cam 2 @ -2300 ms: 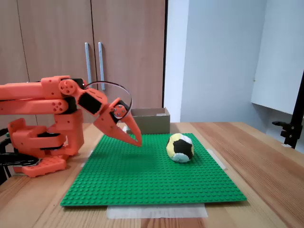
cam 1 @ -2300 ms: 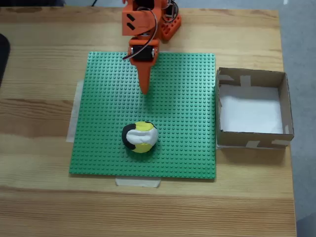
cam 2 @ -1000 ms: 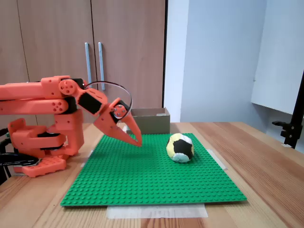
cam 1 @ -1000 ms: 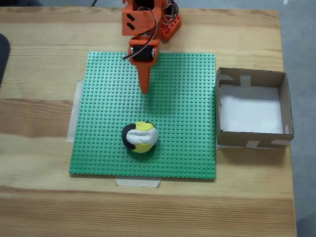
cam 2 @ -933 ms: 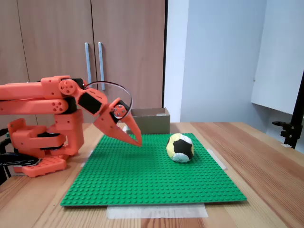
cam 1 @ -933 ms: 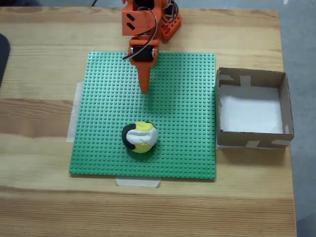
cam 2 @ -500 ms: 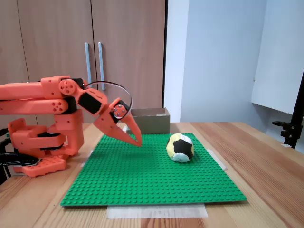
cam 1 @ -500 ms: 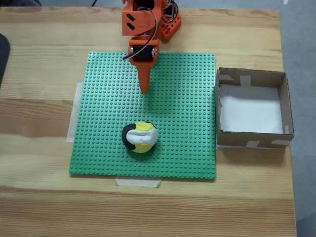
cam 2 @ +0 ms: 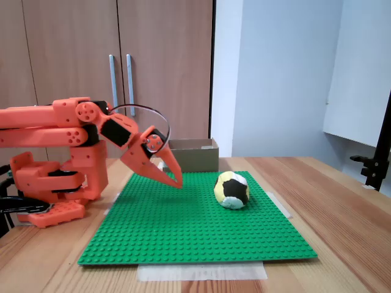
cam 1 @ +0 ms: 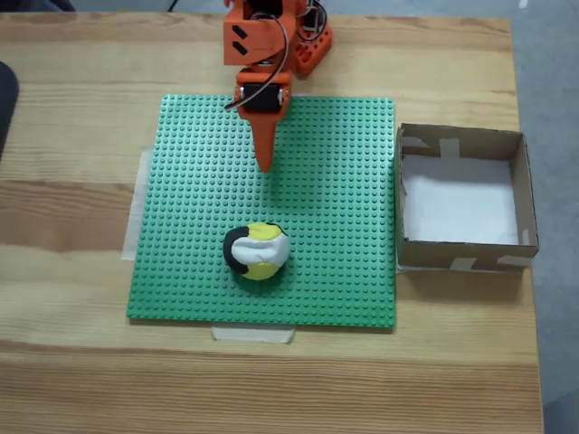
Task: Pick the ball and put it in the box.
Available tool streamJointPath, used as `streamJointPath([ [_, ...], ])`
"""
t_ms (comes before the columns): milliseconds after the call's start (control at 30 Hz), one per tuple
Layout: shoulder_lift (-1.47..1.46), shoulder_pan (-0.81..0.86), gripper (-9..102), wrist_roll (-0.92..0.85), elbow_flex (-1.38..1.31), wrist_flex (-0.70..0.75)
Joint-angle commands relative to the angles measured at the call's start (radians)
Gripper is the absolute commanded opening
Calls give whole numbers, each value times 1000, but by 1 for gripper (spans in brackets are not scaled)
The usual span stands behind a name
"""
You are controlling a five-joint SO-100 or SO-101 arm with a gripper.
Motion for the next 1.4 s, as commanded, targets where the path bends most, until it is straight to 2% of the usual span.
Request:
streamJointPath([
  [0, 8, -3, -1, -3, 26, -17],
  [867, 8, 12, -1, 12, 26, -17],
  [1133, 8, 75, -1, 115, 40, -58],
  [1367, 8, 75, 0, 135, 52, -92],
])
